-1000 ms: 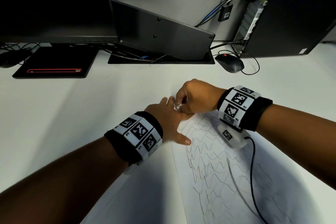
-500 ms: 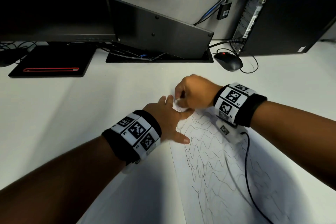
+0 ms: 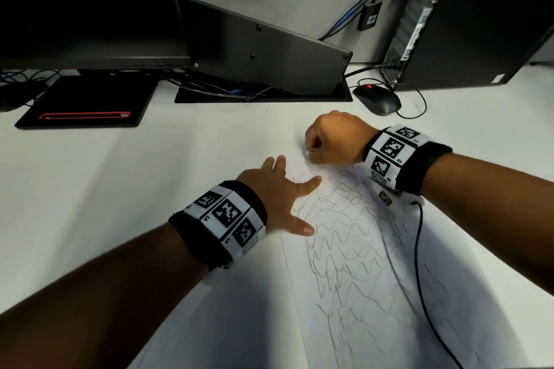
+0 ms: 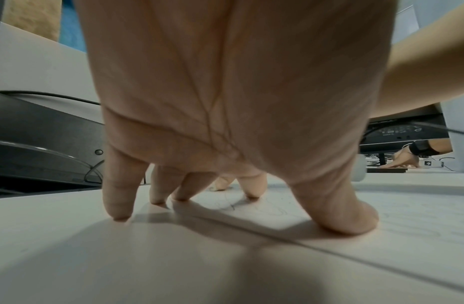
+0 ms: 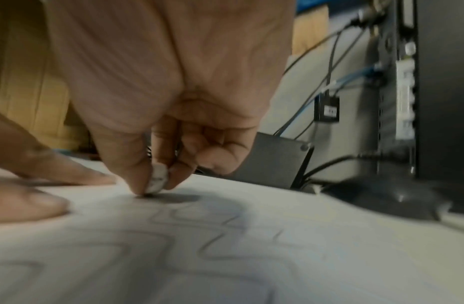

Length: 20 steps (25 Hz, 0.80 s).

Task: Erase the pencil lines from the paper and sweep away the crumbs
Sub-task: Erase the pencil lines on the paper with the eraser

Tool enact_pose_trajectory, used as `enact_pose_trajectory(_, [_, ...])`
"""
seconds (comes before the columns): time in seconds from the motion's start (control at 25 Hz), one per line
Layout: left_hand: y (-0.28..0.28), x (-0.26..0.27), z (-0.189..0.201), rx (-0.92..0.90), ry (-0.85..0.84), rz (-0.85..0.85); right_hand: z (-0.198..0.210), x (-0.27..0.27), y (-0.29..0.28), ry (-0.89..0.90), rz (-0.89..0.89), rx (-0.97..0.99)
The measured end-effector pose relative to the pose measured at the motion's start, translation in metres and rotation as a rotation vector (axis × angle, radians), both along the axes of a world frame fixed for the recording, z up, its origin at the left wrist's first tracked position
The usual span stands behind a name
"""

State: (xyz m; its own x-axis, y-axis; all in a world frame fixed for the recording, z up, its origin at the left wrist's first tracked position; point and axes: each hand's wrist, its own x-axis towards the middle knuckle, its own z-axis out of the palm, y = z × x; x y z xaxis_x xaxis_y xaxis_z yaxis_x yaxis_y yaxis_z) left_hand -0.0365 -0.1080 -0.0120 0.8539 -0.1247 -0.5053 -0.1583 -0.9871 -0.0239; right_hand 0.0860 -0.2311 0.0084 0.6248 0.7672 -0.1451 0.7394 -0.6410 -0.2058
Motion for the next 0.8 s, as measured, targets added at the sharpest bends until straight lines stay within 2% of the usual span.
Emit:
enact_pose_trajectory(0.16, [0.0,0.0,-0.001,0.011,-0.004,-0.01,-0.002,-0.014,0.007,0.127,0.132,-0.027])
enact_pose_trajectory(0.32, [0.0,0.001,-0.001,0.012,0.002,-0.005,-0.001,-0.001,0.002,0.028,0.028,0.005])
enact_pose_trajectory(0.44, [0.0,0.001,-0.001,0.012,-0.002,-0.006,-0.004,-0.011,0.001,0.16,0.109,0.001])
enact_pose_trajectory(0.52, [0.001,-0.002,-0.001,0.006,0.001,-0.008,-0.004,-0.008,-0.003,0.2,0.054,0.059])
enact_pose_trajectory(0.64, [0.01,-0.006,-0.002,-0.021,-0.011,-0.015,-0.009,0.003,-0.01,0.138,-0.06,0.168])
enact_pose_trajectory(0.8, [0.005,-0.007,-0.001,-0.067,-0.103,-0.065,-0.017,-0.003,-0.008,0.078,-0.03,0.146])
